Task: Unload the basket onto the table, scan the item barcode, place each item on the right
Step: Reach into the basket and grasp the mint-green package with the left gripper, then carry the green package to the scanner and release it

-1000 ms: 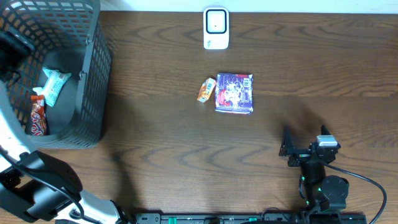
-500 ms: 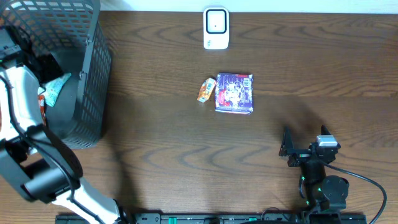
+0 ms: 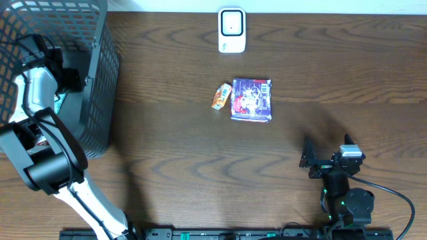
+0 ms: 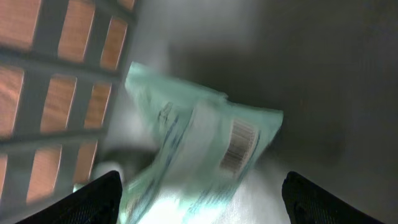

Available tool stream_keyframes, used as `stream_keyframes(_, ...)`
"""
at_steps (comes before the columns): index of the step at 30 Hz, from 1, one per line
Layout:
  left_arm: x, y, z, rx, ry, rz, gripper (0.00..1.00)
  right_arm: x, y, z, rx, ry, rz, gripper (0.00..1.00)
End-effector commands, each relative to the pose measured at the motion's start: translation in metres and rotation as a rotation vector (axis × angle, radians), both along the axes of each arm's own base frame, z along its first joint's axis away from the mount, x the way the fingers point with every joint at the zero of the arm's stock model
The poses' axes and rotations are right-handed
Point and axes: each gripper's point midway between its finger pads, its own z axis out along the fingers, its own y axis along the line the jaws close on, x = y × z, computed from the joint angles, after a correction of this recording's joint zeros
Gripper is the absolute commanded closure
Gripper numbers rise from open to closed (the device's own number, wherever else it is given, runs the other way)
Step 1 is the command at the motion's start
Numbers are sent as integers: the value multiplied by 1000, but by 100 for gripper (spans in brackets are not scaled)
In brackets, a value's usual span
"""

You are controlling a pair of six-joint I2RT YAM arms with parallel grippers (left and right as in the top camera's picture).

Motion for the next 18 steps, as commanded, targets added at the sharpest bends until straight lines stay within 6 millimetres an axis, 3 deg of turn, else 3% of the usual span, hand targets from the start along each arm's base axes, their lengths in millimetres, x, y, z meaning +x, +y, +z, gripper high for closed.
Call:
stream_keyframes(1,1,7,-10,41,24,-15,17,0,-5,0,10,0,-21,1)
stream_keyframes(4,-1,13,-22,62,49,0,23,0,-5,0,10,0,-21,1)
stream_keyframes(9,-15,22,-47,90,137,33,52,0,-5,0,10,0,-21,1)
stream_keyframes(11,-19,21,-54,78,161,32,69,0,-5,-1,10,1,-21,1)
stream_keyframes(12,-21,20,-55,74,166,36,89,0,-5,-1,10,1,-21,1)
stream_keyframes(16,-21,20,-45,43,113,140,93,0,-5,-1,10,1,-21,1)
stream_keyframes(18,-14,16,-29,8,42,183,93,0,-5,0,10,0,-21,1)
